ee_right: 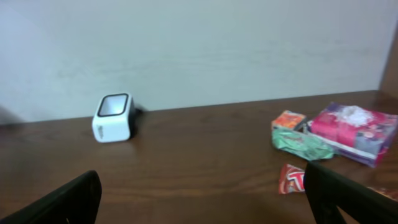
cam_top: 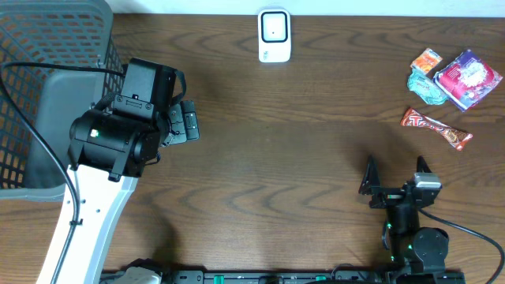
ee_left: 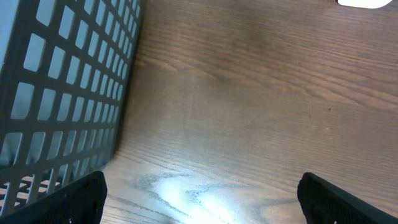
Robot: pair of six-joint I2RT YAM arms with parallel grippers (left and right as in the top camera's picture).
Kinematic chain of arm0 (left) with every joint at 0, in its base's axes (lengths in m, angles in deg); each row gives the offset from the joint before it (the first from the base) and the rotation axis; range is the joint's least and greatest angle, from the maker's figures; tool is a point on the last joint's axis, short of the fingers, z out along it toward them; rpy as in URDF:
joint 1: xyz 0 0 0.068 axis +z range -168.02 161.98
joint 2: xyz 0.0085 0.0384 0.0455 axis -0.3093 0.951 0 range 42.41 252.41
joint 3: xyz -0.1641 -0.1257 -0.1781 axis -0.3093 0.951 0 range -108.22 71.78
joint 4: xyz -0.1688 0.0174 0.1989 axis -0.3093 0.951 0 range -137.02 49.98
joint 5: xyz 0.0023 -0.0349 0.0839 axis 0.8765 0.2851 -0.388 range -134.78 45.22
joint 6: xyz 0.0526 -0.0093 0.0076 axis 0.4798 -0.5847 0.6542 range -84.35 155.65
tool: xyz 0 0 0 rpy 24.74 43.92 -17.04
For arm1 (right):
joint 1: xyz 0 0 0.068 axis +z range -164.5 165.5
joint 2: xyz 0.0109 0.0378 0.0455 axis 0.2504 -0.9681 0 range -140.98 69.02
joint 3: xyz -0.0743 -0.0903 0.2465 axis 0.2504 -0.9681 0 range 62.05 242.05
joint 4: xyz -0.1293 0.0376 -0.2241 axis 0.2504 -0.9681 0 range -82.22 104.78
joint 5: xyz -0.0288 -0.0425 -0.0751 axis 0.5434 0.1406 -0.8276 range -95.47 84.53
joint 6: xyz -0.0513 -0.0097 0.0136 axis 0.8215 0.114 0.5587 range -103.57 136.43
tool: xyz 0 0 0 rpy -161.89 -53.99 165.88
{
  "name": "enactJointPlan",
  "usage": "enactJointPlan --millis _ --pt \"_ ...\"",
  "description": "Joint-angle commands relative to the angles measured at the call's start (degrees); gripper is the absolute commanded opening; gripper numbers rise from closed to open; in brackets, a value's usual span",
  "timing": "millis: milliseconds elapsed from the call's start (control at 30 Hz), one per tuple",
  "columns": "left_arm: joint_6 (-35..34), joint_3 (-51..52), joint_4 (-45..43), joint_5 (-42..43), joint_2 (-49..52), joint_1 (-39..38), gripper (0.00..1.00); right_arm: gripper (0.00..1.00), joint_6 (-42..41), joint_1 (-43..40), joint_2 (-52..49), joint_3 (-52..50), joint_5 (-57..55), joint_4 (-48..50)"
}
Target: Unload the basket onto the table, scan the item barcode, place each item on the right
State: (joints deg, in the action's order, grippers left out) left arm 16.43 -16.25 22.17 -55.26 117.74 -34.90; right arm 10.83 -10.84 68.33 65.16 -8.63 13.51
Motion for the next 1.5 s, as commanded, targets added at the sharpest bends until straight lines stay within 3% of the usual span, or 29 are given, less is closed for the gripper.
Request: enactJointPlan --millis 0,233,367,833,1000,1467 --pt "0.5 -0.2 0.2 -0.5 -0.1 0.2 0.98 0.99 0.6 -0.3 0.4 -2.7 1.4 3.3" --pt "0.5 -0.2 0.2 -0.5 -0.1 0.2 0.98 0.99 2.0 -0.5 0.4 -2.8 1.2 2.3" --pt "0.5 -0.2 0.2 -0.5 -0.1 0.2 0.98 0.99 2.1 -1.7 0.4 -2.8 1.0 -3.1" --pt "0.5 -0.2 0.2 -0.5 -0.1 0.2 0.98 0.99 2.1 -3.5 0.4 -2.8 1.4 -3.1" --pt "0.5 -0.2 0.2 -0.5 -0.1 0.2 0.98 0.99 8.8 -3.5 0.4 -2.8 1.8 -3.2" --pt "0.5 -0.2 0.2 -0.5 -0.1 0.2 0.98 0.99 9.1 -3.5 0.3 -2.8 2.2 -3.0"
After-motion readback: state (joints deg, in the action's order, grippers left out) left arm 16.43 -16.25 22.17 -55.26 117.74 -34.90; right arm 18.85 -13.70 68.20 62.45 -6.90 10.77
